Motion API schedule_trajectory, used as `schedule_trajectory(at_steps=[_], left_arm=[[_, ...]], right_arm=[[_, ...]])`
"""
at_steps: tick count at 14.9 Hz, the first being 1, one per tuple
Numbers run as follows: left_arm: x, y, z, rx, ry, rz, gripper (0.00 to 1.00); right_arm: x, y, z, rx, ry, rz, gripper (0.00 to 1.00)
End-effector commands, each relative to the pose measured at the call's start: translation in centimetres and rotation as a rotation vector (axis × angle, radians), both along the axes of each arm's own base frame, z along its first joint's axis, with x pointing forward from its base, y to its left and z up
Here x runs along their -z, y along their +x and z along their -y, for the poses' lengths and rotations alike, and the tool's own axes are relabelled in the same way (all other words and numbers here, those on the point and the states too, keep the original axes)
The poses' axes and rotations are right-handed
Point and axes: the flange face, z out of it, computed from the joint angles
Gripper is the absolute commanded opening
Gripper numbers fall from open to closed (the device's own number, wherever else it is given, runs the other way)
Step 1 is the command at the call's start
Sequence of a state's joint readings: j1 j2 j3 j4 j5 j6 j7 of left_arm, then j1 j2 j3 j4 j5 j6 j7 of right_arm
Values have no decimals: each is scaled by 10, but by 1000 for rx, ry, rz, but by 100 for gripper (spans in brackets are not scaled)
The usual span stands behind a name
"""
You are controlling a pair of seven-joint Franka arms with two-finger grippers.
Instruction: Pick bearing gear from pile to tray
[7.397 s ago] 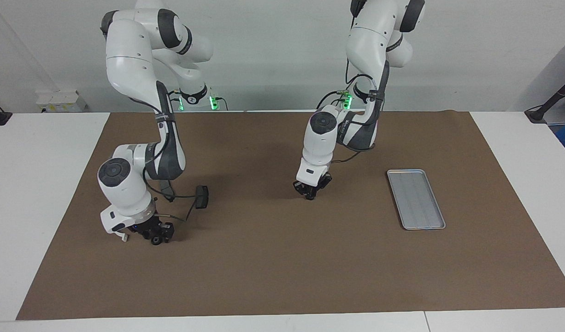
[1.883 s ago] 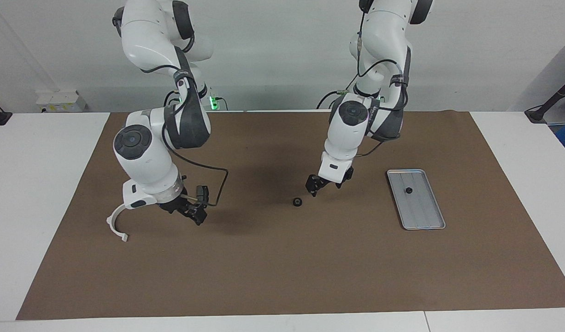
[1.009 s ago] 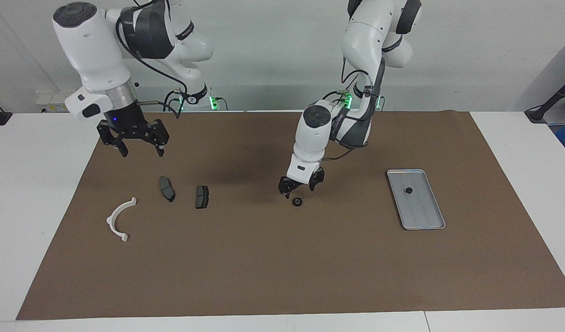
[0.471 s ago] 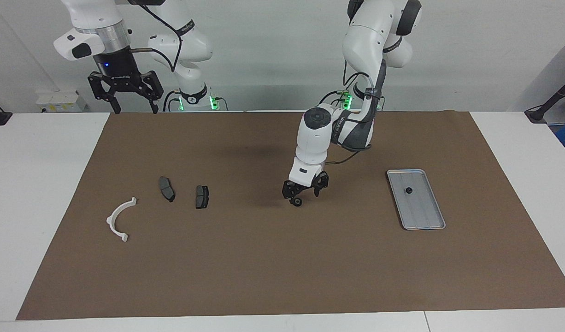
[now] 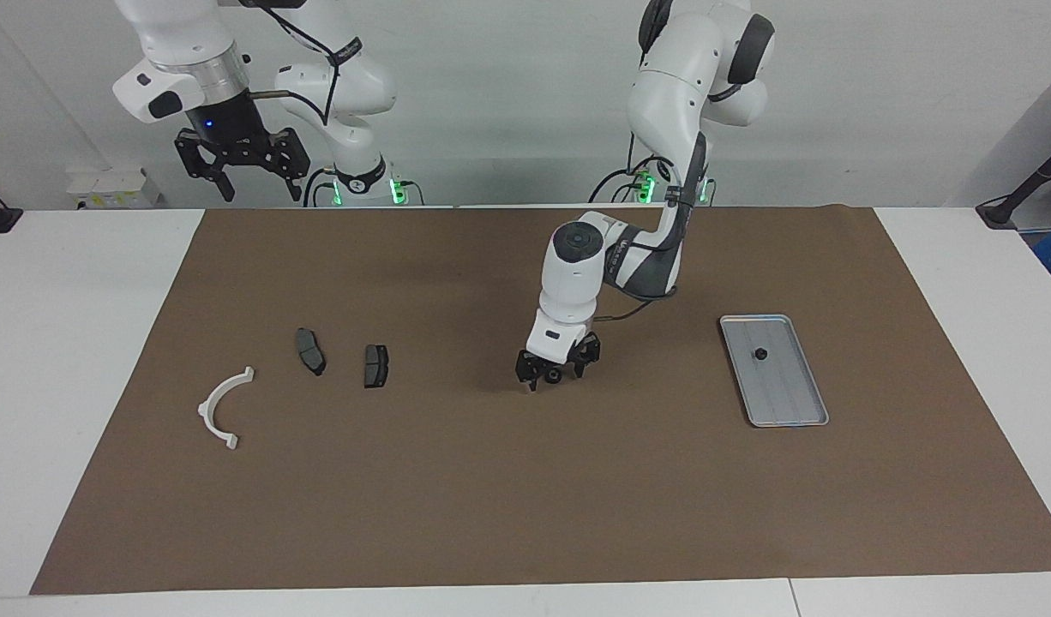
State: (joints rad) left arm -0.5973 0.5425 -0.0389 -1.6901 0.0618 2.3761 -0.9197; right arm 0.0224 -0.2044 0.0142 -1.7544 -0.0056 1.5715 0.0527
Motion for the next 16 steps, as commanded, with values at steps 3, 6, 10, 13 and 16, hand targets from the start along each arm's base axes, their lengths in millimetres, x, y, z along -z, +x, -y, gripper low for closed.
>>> schedule_trajectory(at_steps=[3,6,10,13,16], left_arm=[[6,2,0,-7,15,11,92],[17,-3,-4,-6,29,-9,92],[20,-10,-5,-17,51,-38,92],[24,-14,-7,-15,64,-53,92],[24,-15,-8,-16,70,-61,78]], right_arm=[[4,-1,2,-21,10,-13,100],[4,-1,2,-21,10,-13,100],[6,1,1,-24,10,-13,100],[27,13,-1,-27,9,-53,100],[37,22,2,-20,9,-68,100]])
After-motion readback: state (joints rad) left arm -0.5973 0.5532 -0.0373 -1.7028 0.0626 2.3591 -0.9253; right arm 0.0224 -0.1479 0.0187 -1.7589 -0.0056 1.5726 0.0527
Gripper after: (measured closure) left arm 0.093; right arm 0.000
